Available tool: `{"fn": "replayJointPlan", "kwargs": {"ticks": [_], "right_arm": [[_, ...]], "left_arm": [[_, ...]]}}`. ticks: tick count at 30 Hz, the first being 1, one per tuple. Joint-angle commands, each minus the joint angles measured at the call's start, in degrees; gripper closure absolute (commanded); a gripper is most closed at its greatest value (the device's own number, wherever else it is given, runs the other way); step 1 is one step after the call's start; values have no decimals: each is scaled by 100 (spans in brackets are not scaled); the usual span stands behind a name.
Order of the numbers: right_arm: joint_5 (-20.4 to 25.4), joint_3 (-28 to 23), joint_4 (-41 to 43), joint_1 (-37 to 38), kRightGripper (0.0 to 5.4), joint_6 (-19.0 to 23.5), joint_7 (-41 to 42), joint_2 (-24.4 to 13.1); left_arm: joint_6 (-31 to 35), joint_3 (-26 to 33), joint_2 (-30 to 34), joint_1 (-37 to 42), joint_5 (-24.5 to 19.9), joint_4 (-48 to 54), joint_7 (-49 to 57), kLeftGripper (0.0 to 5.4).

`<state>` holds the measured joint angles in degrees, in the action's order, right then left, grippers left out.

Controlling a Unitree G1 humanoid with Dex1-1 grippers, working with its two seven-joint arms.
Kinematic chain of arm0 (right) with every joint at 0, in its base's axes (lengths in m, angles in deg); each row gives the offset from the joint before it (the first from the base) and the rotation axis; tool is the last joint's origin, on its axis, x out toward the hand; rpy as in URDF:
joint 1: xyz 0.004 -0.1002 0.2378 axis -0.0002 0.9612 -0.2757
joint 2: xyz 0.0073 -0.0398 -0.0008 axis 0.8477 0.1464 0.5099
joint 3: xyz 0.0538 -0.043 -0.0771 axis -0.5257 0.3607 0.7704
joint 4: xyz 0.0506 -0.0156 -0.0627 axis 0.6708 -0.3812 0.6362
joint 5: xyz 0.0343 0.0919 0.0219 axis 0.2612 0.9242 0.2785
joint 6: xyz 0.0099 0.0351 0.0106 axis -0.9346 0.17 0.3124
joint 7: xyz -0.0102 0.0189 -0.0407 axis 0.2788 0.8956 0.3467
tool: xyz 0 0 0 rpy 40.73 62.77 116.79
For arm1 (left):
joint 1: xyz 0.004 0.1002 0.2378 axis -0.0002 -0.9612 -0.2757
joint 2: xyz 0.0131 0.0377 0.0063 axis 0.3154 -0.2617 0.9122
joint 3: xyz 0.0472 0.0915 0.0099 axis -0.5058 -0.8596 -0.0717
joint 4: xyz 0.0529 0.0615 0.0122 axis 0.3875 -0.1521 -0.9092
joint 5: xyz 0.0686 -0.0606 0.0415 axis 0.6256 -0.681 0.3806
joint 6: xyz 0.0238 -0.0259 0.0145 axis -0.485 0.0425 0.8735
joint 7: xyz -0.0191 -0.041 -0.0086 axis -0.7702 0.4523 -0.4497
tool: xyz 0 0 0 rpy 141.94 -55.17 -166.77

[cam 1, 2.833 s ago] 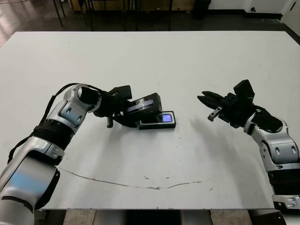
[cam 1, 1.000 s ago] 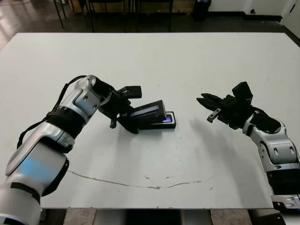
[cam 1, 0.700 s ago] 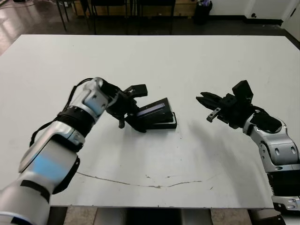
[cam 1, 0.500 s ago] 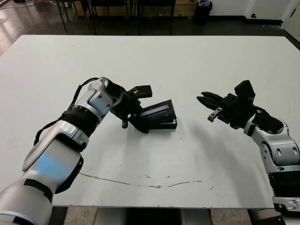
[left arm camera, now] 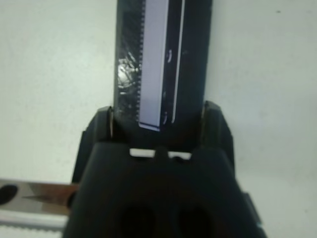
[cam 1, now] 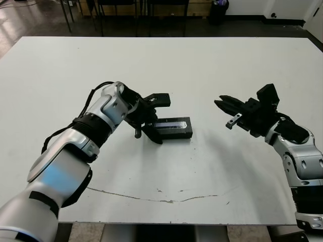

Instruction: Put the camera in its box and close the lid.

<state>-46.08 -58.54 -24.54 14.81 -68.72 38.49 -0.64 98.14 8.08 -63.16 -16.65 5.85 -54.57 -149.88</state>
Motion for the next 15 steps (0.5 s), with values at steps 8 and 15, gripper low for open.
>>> {"fn": "replayJointPlan", "kwargs": {"ticks": [8, 15], "right_arm": [[247, -81, -16, 111, 540, 150, 94, -32], [230, -39, -122, 90, 540, 18, 112, -27]], "left_arm": [[-114, -630, -511, -850, 277, -49, 344, 330], [-356, -596, -113, -1098, 203, 512, 240, 177]]}}
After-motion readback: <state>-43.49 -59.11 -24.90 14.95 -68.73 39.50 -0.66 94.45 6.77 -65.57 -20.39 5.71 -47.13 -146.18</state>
